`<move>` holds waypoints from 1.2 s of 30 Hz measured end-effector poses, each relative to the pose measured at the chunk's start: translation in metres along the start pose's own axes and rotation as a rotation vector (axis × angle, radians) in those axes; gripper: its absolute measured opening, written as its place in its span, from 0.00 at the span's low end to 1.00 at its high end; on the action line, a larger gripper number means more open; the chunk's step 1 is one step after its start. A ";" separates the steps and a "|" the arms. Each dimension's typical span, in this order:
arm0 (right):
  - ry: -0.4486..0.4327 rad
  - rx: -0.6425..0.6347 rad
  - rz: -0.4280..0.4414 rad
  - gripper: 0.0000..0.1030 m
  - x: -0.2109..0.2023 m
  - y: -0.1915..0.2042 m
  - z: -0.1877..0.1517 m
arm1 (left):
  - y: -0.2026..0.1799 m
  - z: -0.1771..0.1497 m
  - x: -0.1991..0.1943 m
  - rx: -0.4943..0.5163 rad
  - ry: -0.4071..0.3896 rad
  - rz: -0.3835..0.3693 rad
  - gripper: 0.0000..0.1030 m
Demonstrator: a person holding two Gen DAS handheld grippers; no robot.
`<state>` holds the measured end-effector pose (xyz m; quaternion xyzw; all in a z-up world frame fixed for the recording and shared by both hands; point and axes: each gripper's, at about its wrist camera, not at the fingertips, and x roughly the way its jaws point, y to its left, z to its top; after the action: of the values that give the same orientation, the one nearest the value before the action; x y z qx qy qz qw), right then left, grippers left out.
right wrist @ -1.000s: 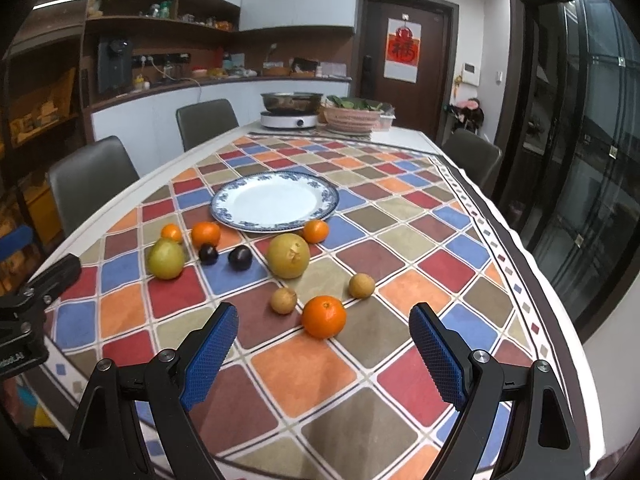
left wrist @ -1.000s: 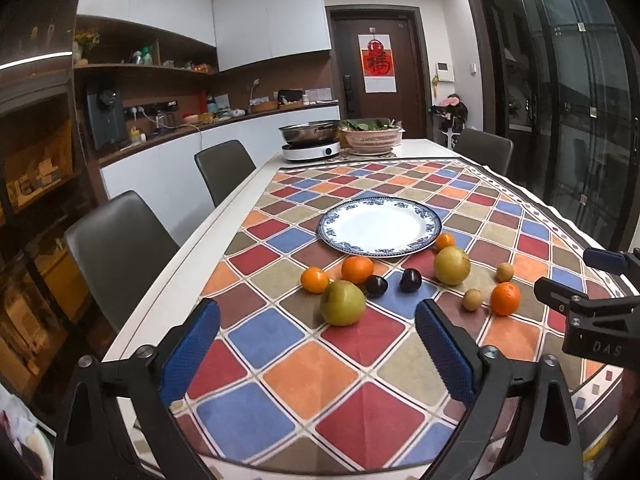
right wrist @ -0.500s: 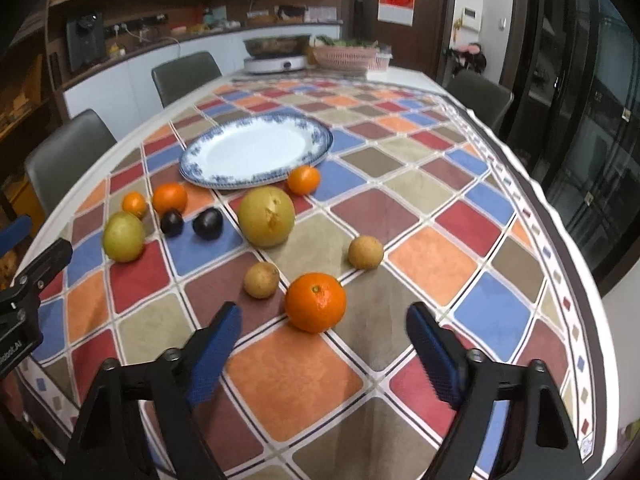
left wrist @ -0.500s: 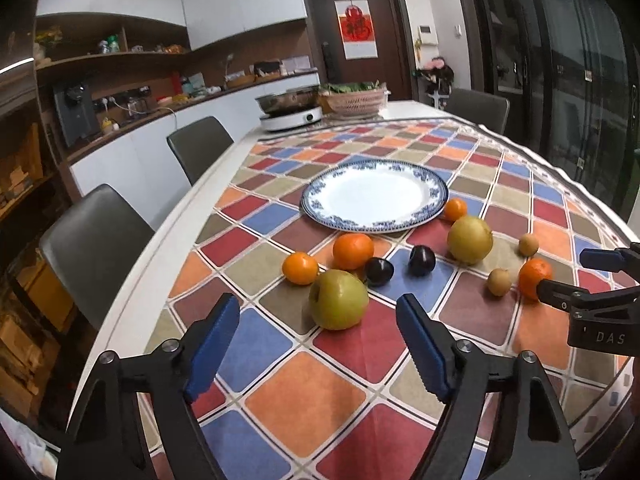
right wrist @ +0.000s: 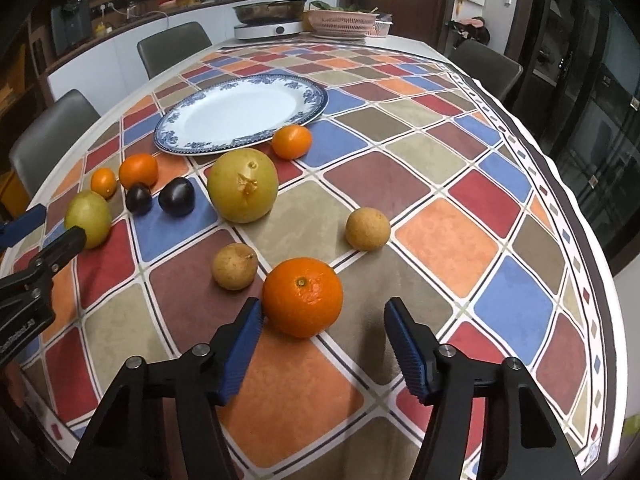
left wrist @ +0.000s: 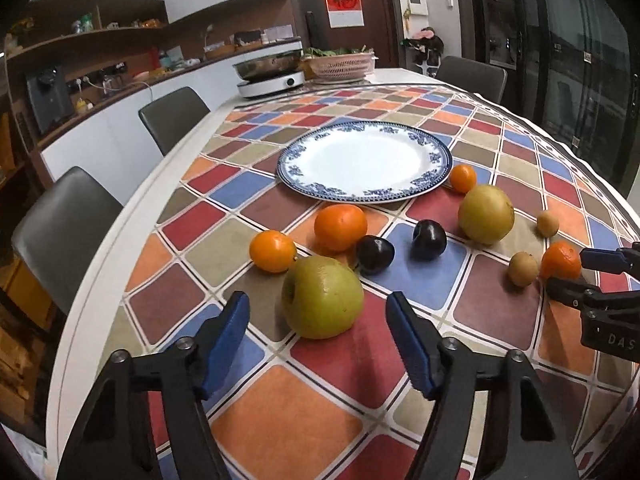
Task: Organize fruits
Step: 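Grasp the green pear with the left tool while the right tool grasps an orange, then carry the green pear and orange onto the white plate with both tools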
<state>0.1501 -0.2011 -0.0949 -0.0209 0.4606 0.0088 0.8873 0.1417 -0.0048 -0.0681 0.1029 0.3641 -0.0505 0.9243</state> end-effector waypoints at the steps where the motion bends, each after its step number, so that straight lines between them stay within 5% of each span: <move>1: 0.001 -0.005 -0.001 0.59 0.001 0.001 0.000 | 0.000 0.001 0.002 -0.001 0.005 -0.004 0.66; 17: 0.010 -0.005 0.015 0.41 0.008 0.002 0.004 | 0.000 0.007 0.026 -0.023 0.057 -0.002 0.48; 36: -0.056 -0.037 0.080 0.40 -0.014 0.000 0.013 | -0.006 0.012 -0.011 -0.025 0.017 -0.079 0.47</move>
<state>0.1521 -0.2009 -0.0760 -0.0186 0.4359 0.0533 0.8982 0.1412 -0.0135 -0.0530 0.0771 0.3765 -0.0816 0.9196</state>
